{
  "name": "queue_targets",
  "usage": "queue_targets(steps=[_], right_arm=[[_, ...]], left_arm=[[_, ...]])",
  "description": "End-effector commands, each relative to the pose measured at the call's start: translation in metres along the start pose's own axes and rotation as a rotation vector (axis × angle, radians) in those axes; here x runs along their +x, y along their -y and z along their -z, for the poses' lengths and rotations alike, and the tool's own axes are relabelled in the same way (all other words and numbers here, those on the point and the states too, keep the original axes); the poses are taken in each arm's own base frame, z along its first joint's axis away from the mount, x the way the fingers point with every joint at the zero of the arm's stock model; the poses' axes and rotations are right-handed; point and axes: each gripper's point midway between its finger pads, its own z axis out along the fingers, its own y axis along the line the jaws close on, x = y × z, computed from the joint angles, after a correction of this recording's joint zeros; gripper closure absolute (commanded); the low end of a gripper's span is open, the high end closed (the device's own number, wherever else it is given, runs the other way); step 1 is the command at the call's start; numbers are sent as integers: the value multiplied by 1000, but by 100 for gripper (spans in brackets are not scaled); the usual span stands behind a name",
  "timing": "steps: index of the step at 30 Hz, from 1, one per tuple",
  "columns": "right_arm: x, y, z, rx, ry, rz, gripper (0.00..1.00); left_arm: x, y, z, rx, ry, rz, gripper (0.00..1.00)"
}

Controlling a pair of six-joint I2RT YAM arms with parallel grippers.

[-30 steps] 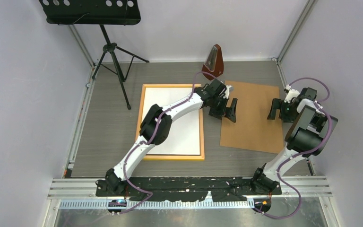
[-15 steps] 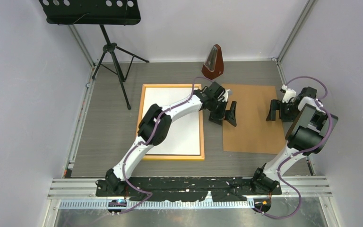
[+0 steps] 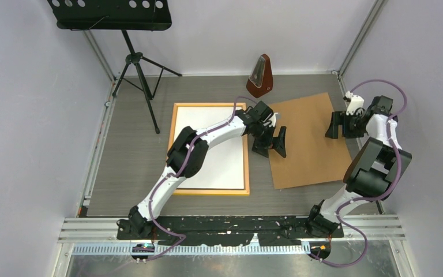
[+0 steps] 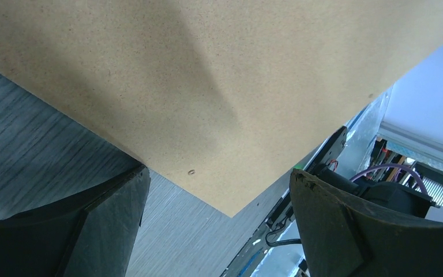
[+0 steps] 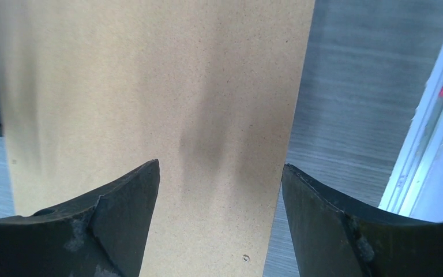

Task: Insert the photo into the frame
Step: Turn over the photo frame item at the center of the board.

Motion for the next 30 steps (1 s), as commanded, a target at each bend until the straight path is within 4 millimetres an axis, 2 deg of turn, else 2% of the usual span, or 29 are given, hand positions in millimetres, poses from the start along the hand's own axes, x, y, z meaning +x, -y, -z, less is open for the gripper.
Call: queue_targets(steps=[1,6,16,30], right_arm=[[-19,-94,37,-305,48,-40,18],[-28,-117,61,-340,82,-2,19],[-29,-161,106,-400,135,88,21],[-43,-222,155,-465,220,177,22]], left_arm=[[19,0,-22,-10,-34,-43,4],[16,1,-18,-19,-24,-57,3],[13,-2,-1,-37,10,-73,3],[12,-6,23,-40,53,-83,3]])
